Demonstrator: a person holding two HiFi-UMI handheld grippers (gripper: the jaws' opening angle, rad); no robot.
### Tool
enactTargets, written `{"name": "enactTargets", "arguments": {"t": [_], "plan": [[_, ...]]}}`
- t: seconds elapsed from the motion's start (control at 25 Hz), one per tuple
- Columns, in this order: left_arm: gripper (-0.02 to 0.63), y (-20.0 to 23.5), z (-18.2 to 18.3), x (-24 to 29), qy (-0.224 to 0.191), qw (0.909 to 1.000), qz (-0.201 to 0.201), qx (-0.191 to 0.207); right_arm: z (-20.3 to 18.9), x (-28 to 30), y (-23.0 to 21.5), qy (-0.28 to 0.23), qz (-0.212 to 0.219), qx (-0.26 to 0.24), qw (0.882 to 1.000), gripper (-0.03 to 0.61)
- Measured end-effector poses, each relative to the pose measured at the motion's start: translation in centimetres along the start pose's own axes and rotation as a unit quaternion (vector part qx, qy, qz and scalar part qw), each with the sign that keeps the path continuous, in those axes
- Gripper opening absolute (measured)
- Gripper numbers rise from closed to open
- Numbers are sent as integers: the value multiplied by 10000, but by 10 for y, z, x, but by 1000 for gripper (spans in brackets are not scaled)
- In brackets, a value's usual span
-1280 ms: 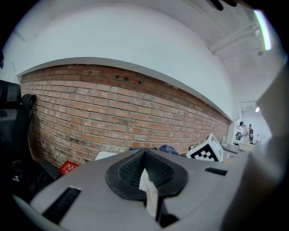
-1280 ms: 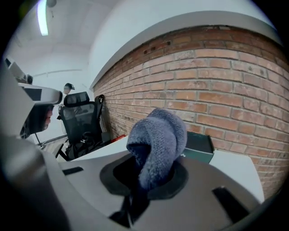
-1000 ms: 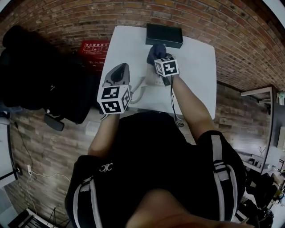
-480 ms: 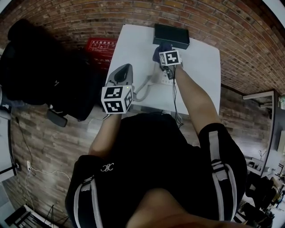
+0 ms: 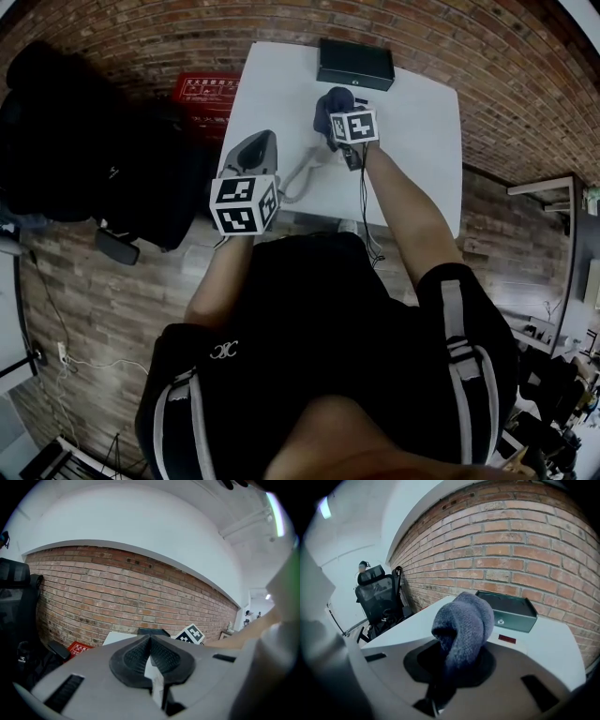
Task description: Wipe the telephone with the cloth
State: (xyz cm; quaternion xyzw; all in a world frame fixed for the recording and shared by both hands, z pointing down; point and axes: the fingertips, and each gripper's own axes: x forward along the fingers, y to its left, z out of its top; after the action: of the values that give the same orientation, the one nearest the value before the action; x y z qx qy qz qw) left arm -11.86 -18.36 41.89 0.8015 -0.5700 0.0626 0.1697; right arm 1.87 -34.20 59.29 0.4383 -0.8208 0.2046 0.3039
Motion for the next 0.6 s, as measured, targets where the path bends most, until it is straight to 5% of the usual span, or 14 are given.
{"name": "enactTargets", "arguments": {"t": [0.4,0.6], "plan": [[1,-16,-16,7,205,9992,-348,78,-29,-21,12,-479,172,1037,9933,35],[2,-24,-20,13,285,9984,-468,121,-43,-28,18,-421,146,924,9947,35]]}}
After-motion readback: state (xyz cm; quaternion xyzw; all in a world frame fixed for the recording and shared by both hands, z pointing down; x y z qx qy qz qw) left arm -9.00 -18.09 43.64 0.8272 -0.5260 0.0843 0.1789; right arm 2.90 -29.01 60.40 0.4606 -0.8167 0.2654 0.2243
